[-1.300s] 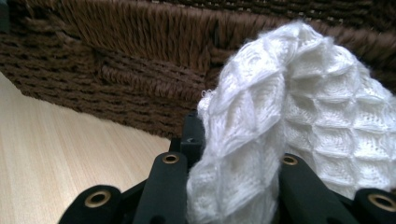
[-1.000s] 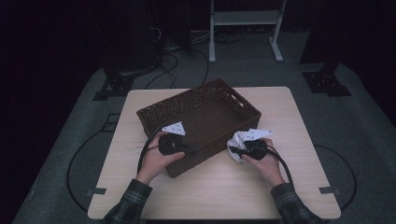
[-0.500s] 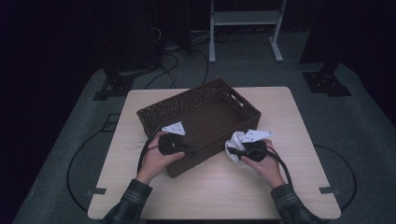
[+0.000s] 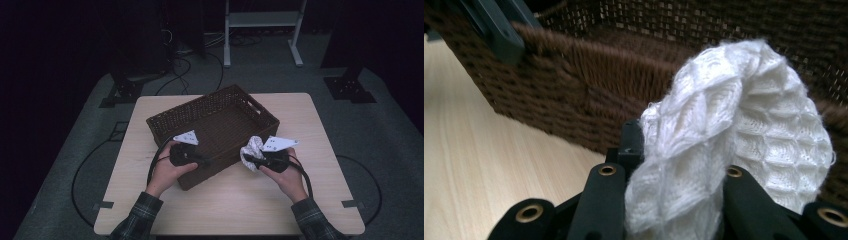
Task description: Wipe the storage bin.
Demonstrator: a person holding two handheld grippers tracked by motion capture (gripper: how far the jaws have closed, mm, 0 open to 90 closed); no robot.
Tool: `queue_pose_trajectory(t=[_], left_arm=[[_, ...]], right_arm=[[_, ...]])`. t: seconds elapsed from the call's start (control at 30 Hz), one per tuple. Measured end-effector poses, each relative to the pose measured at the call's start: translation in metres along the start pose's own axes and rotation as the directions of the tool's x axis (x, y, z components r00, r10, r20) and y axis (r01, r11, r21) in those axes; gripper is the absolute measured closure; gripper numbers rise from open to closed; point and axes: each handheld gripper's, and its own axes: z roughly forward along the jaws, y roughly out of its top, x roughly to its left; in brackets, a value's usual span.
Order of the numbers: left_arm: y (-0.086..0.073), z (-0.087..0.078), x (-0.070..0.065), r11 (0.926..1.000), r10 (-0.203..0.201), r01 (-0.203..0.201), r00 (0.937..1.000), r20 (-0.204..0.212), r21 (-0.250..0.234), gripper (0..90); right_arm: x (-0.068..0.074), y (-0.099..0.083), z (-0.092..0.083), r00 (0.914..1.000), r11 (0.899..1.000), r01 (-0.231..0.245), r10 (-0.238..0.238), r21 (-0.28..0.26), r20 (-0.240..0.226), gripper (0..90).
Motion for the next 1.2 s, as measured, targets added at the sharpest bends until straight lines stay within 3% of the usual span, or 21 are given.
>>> queue_pose_trajectory(t=[0.53, 0.87, 1.2], left_arm=[[0.000, 0.000, 0.000, 1.0000, -0.002, 0.002, 1.0000, 0.002, -0.001, 77.8], [0.000, 0.000, 0.000, 1.0000, -0.002, 0.002, 1.0000, 0.001, 0.000, 78.0], [0.000, 0.000, 0.000, 1.0000, -0.002, 0.002, 1.0000, 0.001, 0.000, 78.1]], right_arm=[[0.012, 0.018, -0.012, 0.9991, 0.994, 0.019, -0.023, -0.104, -0.035, 74.9], [0.006, 0.005, 0.003, 0.9976, 0.997, -0.023, 0.019, -0.067, -0.066, 75.1], [0.003, -0.014, 0.026, 0.9971, 0.999, -0.036, 0.038, 0.025, -0.066, 75.1]])
